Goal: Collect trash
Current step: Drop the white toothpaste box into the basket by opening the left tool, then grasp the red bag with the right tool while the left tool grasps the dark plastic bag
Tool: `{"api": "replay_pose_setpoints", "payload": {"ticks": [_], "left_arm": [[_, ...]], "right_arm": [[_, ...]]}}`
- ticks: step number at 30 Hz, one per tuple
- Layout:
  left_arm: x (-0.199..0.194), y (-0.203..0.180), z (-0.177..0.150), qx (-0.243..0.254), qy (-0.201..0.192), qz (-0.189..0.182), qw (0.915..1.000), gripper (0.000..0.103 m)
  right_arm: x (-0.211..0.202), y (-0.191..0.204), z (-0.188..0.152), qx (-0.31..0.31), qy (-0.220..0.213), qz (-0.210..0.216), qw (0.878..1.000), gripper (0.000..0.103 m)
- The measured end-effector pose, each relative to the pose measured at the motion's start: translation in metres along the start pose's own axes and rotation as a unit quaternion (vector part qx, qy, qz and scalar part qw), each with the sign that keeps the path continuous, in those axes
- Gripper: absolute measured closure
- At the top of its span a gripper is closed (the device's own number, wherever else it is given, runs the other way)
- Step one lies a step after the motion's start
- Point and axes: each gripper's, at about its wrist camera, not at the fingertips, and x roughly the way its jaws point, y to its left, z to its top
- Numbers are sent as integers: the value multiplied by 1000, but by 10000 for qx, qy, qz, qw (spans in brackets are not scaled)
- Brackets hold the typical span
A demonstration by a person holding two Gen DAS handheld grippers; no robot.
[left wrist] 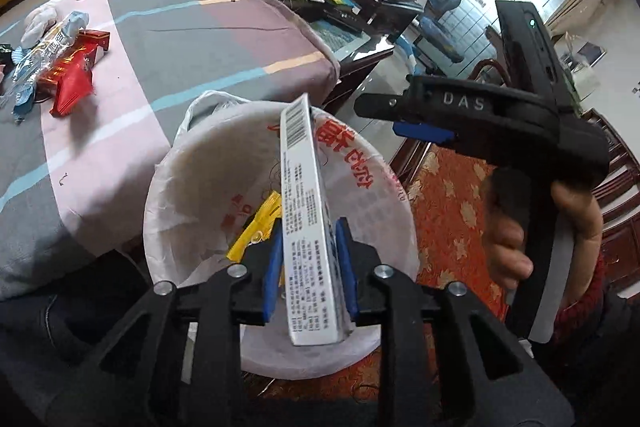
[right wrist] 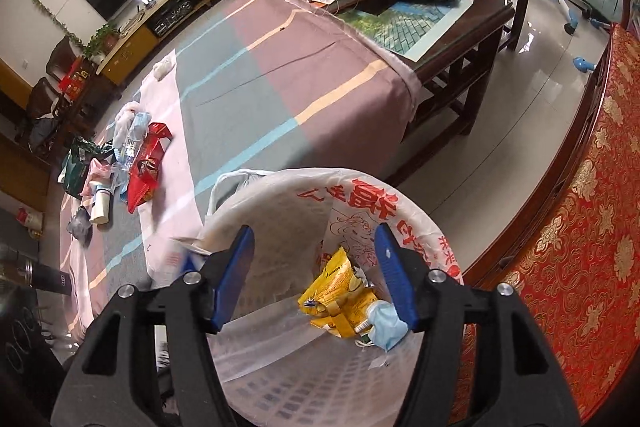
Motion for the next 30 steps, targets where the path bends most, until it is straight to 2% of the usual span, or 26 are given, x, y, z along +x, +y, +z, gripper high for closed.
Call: {"api": "replay_pose_setpoints", "payload": {"ticks": [1,3,4,7,10,12,16,18,23,25,28,30], "left_arm": [[3,-1,-1,13,45,145,9999,51],[1,3,0,-34,-35,454,9990,33],[-2,8,1,-91,-118,587,9982,30],[-16,38,4,-479,-306,851,9948,25],[-26,71,2,-1098,-403,1123,9868,25],[-33,94,-1,-1497,-457,1364,9782,25],[-48,125,-8,-1976,-574,1758,9627,26],[-57,140,-13,-2212,-673,2072,9506,25],[-81,176,-23,-2685,-959,3003,9102,25],[-91,187,-28,-2830,-1069,3202,8978,25],[-106,204,-37,-3049,-1219,3344,8834,22],[-113,217,-38,-3185,-1266,3395,8759,20]], "right_arm": [[1,1,0,2,21,8,10000,41],[3,2,0,3,51,31,10000,41],[4,3,0,2,64,43,10000,41],[6,7,-3,-13,90,87,9999,41],[10,15,-4,-85,148,137,9998,41],[13,20,-5,-134,189,160,9996,41],[21,29,-8,-202,262,214,9992,41],[26,37,-7,-219,305,299,9988,41],[48,86,3,-618,187,515,9966,41],[61,119,7,-972,67,676,9929,41],[86,171,12,-1546,26,928,9836,41],[105,204,17,-1866,-79,830,9789,41]]}}
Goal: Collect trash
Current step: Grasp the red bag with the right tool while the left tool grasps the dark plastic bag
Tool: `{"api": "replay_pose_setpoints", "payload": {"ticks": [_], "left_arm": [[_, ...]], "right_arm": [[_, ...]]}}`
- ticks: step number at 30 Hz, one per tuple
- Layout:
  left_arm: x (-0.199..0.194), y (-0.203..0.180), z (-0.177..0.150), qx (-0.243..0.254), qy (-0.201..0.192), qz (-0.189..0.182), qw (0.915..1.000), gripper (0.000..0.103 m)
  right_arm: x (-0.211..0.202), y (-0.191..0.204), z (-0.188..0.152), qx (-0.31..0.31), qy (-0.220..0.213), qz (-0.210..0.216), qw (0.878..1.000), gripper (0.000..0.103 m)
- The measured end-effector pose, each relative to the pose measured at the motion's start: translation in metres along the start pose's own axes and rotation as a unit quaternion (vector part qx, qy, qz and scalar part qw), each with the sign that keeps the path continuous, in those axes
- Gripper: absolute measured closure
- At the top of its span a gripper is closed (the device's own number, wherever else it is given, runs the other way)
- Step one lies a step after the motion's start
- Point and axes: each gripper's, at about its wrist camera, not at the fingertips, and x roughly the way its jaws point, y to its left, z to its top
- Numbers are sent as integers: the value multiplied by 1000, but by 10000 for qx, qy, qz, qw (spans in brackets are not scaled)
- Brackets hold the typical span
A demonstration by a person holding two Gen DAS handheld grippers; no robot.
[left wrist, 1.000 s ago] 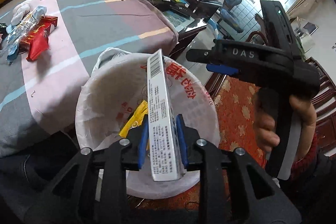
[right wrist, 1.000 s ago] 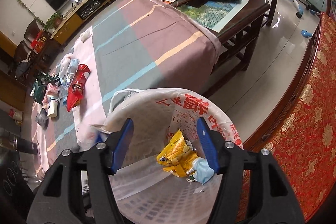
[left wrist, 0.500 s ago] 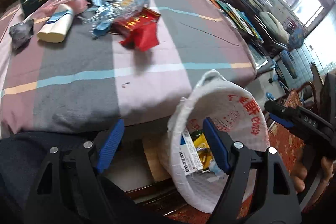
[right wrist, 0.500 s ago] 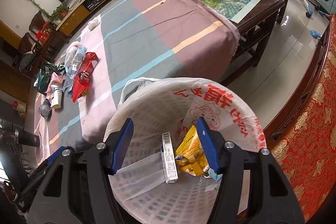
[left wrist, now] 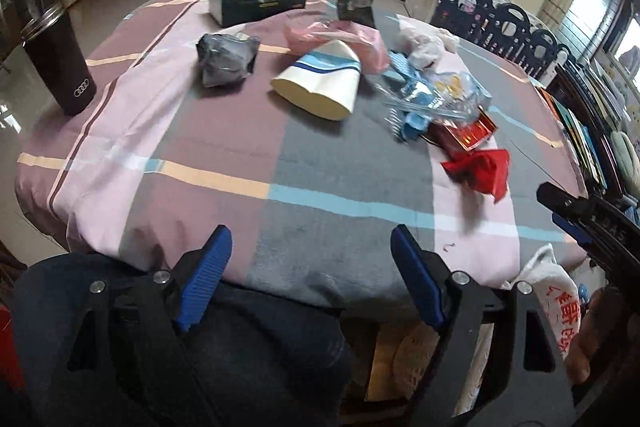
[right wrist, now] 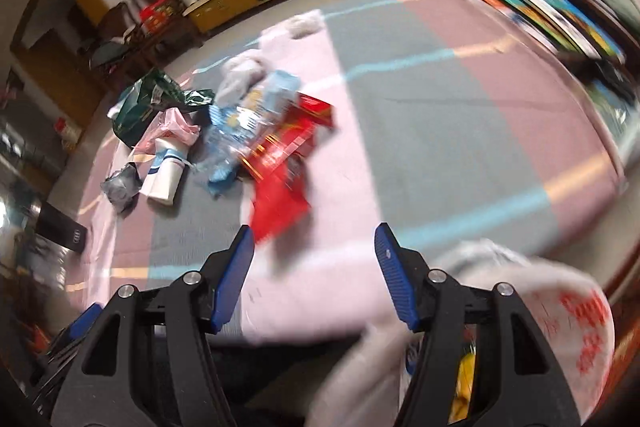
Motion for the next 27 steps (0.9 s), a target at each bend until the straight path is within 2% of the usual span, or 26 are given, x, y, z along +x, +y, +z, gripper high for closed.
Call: {"api": "replay_pose_setpoints", "payload": {"ticks": [2,5,6,7,10,12,15,20,21,22,23,25,27], "left_arm": [[6,15,16,-153,-12,79,9999,18],[16,42,47,-544,-166,283,9980,13],[22,52,58,-696,-169,360,9968,11],[28,61,69,-854,-177,452,9952,10],[54,83,107,-1149,-149,688,9909,9],[71,89,124,-1141,-79,814,9901,9],[98,90,146,-1031,155,1088,9886,9],[131,77,162,-596,266,1206,9906,9],[135,75,162,-506,264,1159,9916,16],[138,71,162,-388,242,1017,9938,35],[140,69,161,-329,271,904,9950,46],[135,69,157,-373,200,783,9960,52],[126,74,151,-562,126,645,9962,53]], "right_arm": [[32,24,16,-429,77,-337,9985,41],[68,37,24,-553,371,-586,9961,41],[78,39,23,-565,513,-562,9955,49],[83,41,19,-642,606,-541,9946,66],[85,49,7,-976,527,-566,9922,73],[81,50,-1,-1032,551,-481,9920,76],[72,43,-14,-835,678,-263,9939,77],[47,26,-38,-512,820,-2,9953,76],[42,23,-43,-468,853,29,9952,76],[37,19,-45,-428,880,45,9952,76],[31,16,-47,-392,877,47,9954,76],[20,10,-48,-311,833,56,9960,76],[10,3,-46,-202,744,57,9970,76]]}}
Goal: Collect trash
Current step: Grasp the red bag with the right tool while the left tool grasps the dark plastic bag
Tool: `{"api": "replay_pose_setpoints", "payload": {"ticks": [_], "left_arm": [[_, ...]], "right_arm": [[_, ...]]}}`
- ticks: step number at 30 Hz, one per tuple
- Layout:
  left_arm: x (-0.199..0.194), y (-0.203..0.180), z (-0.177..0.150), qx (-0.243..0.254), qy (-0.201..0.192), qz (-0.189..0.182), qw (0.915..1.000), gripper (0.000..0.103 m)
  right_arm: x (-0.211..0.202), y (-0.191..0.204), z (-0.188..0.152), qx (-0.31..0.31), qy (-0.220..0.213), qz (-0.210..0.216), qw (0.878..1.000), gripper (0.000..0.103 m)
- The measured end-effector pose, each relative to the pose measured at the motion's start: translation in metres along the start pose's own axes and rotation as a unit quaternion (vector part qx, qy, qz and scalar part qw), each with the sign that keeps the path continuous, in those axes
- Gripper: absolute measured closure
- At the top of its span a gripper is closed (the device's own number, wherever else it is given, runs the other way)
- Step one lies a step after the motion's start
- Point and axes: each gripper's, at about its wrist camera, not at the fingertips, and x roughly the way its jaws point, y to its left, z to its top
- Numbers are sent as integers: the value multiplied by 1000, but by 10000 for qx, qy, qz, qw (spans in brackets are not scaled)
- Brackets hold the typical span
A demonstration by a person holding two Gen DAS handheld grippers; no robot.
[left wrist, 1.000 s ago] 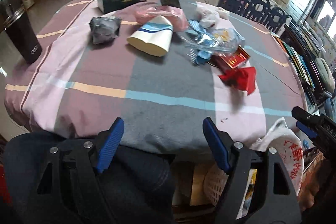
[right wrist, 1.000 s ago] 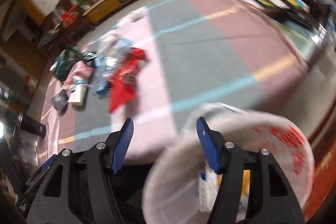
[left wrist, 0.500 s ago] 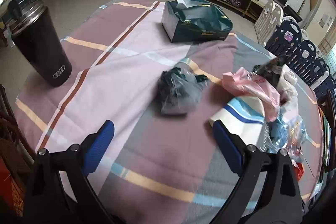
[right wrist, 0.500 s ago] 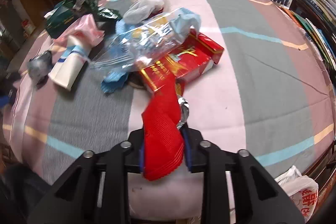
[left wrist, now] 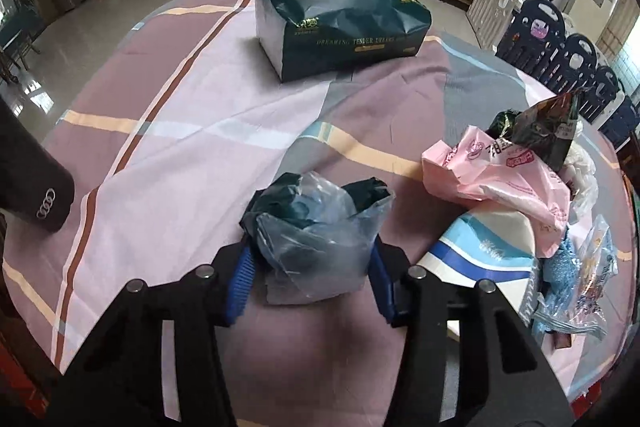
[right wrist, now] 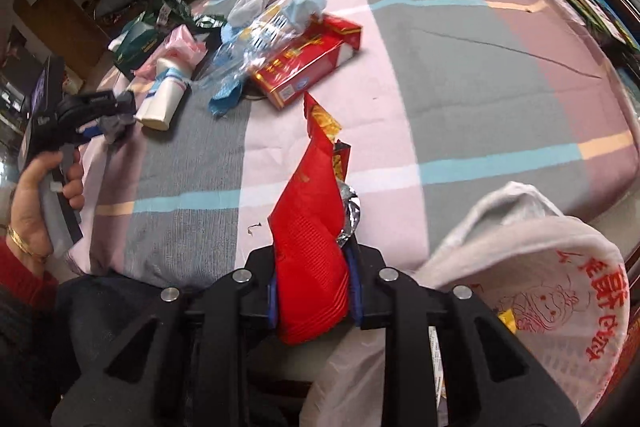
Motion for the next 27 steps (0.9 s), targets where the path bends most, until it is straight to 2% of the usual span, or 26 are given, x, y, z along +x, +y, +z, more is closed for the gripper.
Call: {"api": "replay_pose_setpoints", "payload": {"ticks": [5,8,13,21,27], "left_arm": [[-65,2,-36,-214,-643,158,9976,53],[-105,-9,-73,-90,-947,157,9953,53],[-136,-33,-115,320,-858,-32,9958,52],[-181,-52,-167,609,-896,-438,9931,52],[-197,-55,-184,721,-926,-537,9916,52]], "right_arm": [[-31,-6,-3,140,-368,-3,9992,76],[-39,-1,-7,16,-434,-59,9990,76],[-55,9,-16,-120,-555,36,9984,76],[-82,17,-24,-249,-746,71,9969,76],[-94,22,-27,-246,-806,45,9964,76]]}}
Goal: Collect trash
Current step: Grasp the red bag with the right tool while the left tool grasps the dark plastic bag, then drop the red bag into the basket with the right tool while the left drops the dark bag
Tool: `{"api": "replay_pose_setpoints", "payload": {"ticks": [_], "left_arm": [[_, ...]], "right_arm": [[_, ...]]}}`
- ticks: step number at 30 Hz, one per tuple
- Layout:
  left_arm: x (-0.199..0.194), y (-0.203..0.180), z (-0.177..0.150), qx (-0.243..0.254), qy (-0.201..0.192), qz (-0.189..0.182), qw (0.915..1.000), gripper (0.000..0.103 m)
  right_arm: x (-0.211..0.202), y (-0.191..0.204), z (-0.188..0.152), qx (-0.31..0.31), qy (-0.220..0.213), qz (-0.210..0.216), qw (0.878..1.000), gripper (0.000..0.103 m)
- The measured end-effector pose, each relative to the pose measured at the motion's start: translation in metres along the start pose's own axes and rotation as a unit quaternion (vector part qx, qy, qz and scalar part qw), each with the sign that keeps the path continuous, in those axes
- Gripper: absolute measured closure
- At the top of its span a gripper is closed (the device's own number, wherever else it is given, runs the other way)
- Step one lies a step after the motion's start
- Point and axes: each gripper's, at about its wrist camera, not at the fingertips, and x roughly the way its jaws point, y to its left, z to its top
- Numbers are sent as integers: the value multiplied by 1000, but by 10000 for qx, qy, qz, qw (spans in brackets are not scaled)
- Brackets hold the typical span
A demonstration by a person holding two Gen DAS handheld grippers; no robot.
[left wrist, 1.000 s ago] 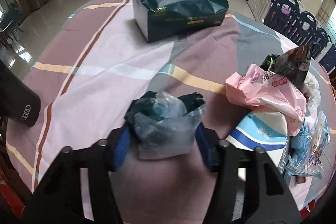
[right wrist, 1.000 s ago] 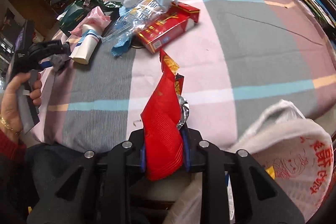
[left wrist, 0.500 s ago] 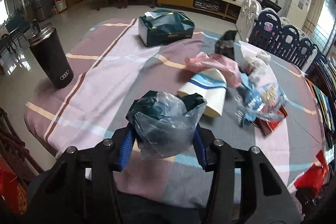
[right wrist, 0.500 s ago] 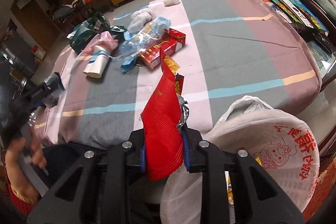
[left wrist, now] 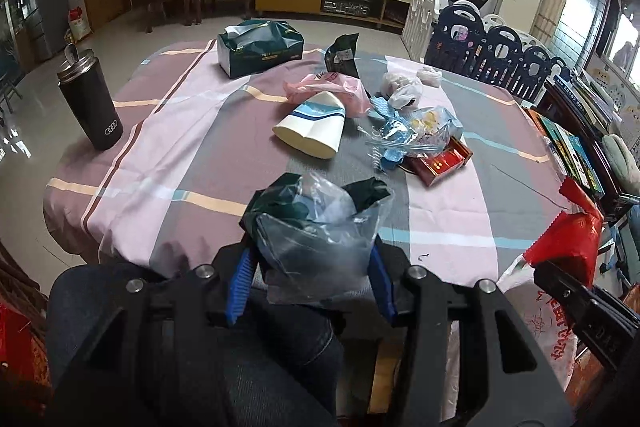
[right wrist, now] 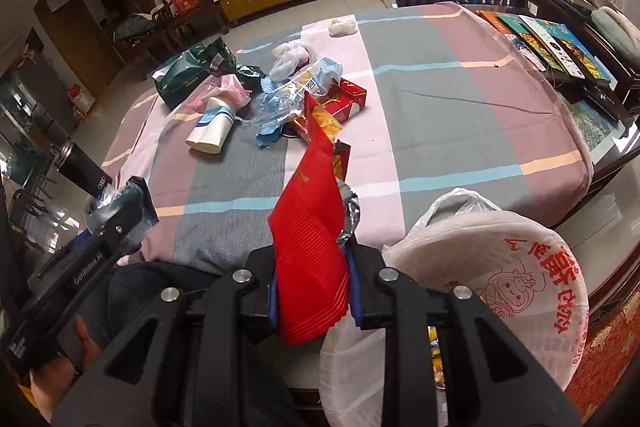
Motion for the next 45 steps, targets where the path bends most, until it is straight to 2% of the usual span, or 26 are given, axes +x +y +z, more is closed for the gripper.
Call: {"api": "replay_pose_setpoints", "payload": {"ticks": [7,37,41,45], "left_arm": [[-8,9,0,-116,-63,-5,9999,52],[-3,3,-5,22,4,25,10000,52],[-2,4,-6,3,-4,21,10000,52],[-4,5,-5,-27,-9,-24,10000,52]], "right_arm": [[-10,12,3,-120,-143,-16,9998,76],[-4,11,-2,-54,7,-11,10000,76],[-11,-4,-5,-58,-3,-185,9998,76],[-22,-40,-19,97,122,-607,9980,76]]}}
